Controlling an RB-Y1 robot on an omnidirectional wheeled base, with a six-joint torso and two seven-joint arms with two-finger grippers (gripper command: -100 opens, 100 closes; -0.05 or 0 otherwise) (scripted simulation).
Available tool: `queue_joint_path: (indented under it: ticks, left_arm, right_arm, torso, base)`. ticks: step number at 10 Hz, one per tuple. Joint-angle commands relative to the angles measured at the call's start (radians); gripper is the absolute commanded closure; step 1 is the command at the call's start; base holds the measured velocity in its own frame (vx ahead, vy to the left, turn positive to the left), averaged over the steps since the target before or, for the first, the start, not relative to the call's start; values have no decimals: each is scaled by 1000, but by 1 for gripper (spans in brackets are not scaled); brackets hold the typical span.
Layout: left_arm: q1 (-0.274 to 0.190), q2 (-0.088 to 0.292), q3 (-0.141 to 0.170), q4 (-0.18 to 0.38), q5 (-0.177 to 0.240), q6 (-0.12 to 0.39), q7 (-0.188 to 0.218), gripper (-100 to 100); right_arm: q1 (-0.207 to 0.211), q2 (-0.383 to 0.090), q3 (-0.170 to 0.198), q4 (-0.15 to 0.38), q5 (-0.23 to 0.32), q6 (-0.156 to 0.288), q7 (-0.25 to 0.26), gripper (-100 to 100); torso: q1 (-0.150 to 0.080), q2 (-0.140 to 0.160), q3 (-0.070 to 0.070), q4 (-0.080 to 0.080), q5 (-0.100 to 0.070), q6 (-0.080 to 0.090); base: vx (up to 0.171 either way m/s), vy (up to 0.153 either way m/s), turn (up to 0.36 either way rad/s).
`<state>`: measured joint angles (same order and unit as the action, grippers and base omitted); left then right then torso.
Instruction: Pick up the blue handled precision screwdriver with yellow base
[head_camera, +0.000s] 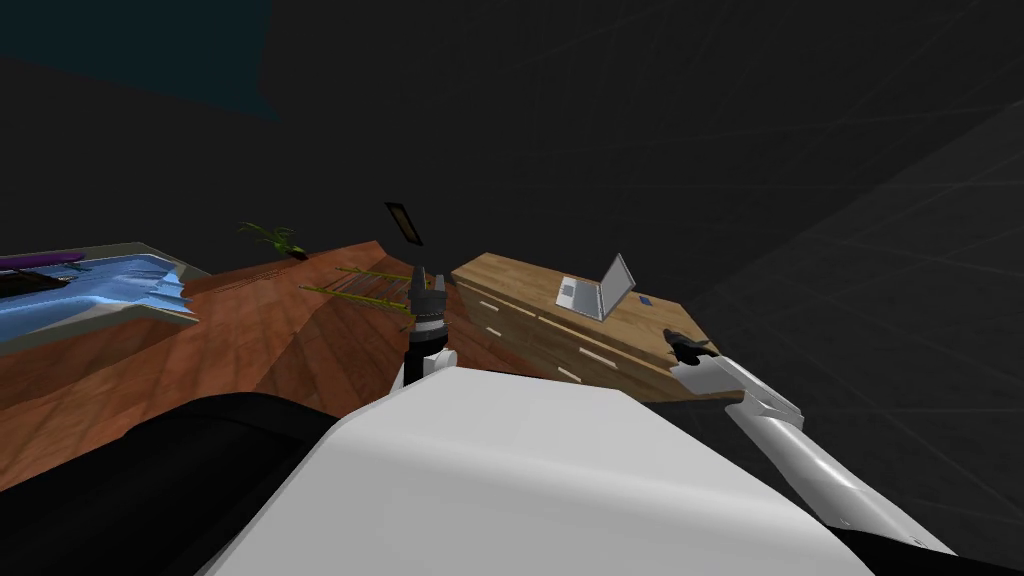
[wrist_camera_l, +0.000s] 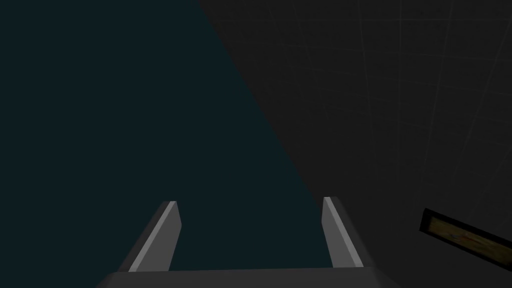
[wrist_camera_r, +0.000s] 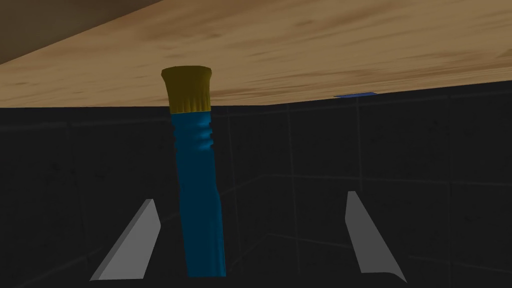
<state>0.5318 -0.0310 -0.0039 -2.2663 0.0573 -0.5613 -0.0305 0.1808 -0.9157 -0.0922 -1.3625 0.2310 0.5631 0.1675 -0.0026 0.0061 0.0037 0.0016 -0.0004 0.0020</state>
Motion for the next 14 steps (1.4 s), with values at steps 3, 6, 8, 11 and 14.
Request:
queue_joint_path:
  ticks: [3, 6, 8, 11, 14]
  left_arm:
    - [0, 0, 0, 0, 0, 0, 0, 0]
    - [0, 0, 0, 0, 0, 0, 0, 0]
    - [1, 0, 0, 0, 0, 0, 0, 0]
    - [0, 0, 0, 0, 0, 0, 0, 0]
    - [0, 0, 0, 0, 0, 0, 0, 0]
  right_arm:
    - [1, -1, 0, 1, 0, 1, 1, 100]
    - [1, -1, 0, 0, 1, 0, 1, 0]
    - [40, -8, 9, -69, 1, -9, -2, 100]
    - [87, -18, 21, -153, 2, -20, -4, 100]
    - [134, -28, 33, -236, 4, -31, -5, 100]
  torso:
    - [1, -4, -2, -1, 0, -1]
    - [0, -4, -2, -1, 0, 0]
    - [2, -8, -4, -1, 0, 3]
    - [3, -12, -7, -2, 0, 0]
    - [2, -11, -6, -2, 0, -1]
  base:
    - [-6, -2, -3]
    - [0, 0, 0]
    - [139, 30, -331]
    - [125, 27, -228]
    - [112, 25, -229]
